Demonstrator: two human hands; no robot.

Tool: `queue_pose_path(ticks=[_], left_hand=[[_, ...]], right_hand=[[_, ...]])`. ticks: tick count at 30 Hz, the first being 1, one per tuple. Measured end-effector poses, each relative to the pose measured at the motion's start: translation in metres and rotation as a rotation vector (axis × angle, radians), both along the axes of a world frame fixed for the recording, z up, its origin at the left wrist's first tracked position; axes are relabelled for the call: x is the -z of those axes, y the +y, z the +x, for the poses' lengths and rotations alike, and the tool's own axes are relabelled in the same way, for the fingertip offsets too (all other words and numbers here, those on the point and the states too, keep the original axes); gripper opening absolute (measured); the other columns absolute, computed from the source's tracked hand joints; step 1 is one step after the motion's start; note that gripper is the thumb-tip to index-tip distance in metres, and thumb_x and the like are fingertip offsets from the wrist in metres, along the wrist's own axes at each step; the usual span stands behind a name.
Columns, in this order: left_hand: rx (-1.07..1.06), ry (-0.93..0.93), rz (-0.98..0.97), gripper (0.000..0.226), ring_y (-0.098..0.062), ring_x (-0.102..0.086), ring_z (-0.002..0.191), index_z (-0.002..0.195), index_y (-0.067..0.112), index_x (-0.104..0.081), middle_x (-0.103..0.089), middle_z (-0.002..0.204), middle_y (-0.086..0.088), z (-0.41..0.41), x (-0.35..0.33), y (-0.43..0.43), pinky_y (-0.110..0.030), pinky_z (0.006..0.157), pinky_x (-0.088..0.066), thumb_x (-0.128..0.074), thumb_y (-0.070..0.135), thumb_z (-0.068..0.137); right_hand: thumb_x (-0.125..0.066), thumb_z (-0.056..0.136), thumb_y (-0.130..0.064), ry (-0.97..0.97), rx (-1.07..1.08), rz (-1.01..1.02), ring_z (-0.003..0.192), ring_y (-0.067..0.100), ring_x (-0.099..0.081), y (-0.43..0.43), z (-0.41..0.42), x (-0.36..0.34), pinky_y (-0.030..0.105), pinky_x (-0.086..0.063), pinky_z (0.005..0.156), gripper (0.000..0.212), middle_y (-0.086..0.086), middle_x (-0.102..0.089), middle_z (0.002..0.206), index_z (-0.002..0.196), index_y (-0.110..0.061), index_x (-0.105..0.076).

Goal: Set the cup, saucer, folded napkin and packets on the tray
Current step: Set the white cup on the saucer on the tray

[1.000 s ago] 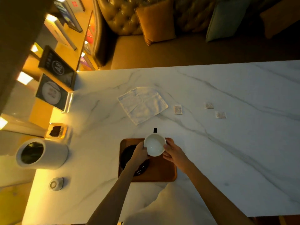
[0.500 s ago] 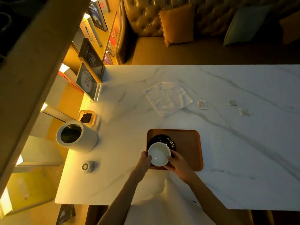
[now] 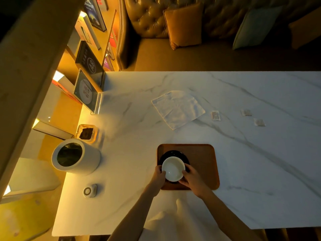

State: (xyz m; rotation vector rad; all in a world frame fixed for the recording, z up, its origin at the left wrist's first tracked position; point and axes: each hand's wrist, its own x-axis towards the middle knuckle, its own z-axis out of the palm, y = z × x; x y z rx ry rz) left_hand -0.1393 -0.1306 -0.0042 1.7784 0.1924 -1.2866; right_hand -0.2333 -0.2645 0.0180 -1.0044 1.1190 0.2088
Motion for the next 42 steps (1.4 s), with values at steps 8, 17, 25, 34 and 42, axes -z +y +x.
queue_pose_path(ticks=[8,17,25,34,42], left_hand=[[-0.032,-0.005,0.026,0.036,-0.024,-0.049,0.109,0.134,0.016,-0.033,-0.043,0.122,-0.005,0.003,0.009,-0.016,-0.043,0.091,-0.057,-0.039,0.013,0.098],[0.027,-0.016,0.054,0.040,-0.025,-0.048,0.112,0.133,0.016,-0.034,-0.042,0.122,-0.006,0.009,0.010,-0.026,-0.037,0.084,-0.059,-0.042,0.007,0.095],[0.033,-0.027,0.081,0.038,-0.030,-0.050,0.116,0.132,0.014,-0.034,-0.043,0.126,-0.011,0.005,0.010,-0.026,-0.037,0.083,-0.058,-0.041,0.007,0.096],[0.012,-0.006,0.072,0.041,-0.031,-0.052,0.116,0.138,0.014,-0.030,-0.042,0.132,-0.014,0.001,0.012,-0.023,-0.027,0.069,-0.055,-0.040,0.011,0.098],[0.008,-0.017,0.069,0.040,-0.028,-0.050,0.115,0.137,0.014,-0.030,-0.042,0.131,-0.012,0.000,0.012,-0.024,-0.028,0.072,-0.056,-0.041,0.012,0.098]], right_hand=[[-0.052,0.095,-0.005,0.047,-0.053,0.011,0.127,0.036,-0.046,-0.020,0.015,0.015,0.047,-0.053,0.094,0.045,0.016,-0.043,0.138,0.138,-0.015,-0.043],[-0.050,0.095,-0.005,0.068,-0.040,-0.022,0.117,0.031,-0.053,-0.024,0.014,0.024,0.033,-0.054,0.083,0.045,0.019,-0.048,0.134,0.139,-0.012,-0.041],[-0.051,0.095,-0.008,0.074,-0.086,-0.080,0.118,0.028,-0.052,-0.023,0.007,0.026,0.023,-0.054,0.072,0.045,0.017,-0.048,0.134,0.138,-0.014,-0.042],[-0.050,0.096,-0.007,0.078,-0.068,-0.052,0.122,0.031,-0.050,-0.022,0.006,0.025,0.034,-0.052,0.087,0.047,0.018,-0.045,0.137,0.140,-0.015,-0.039],[-0.048,0.096,-0.004,0.073,-0.027,-0.018,0.128,0.037,-0.045,-0.021,0.007,0.025,0.045,-0.048,0.099,0.048,0.020,-0.043,0.139,0.142,-0.011,-0.038]])
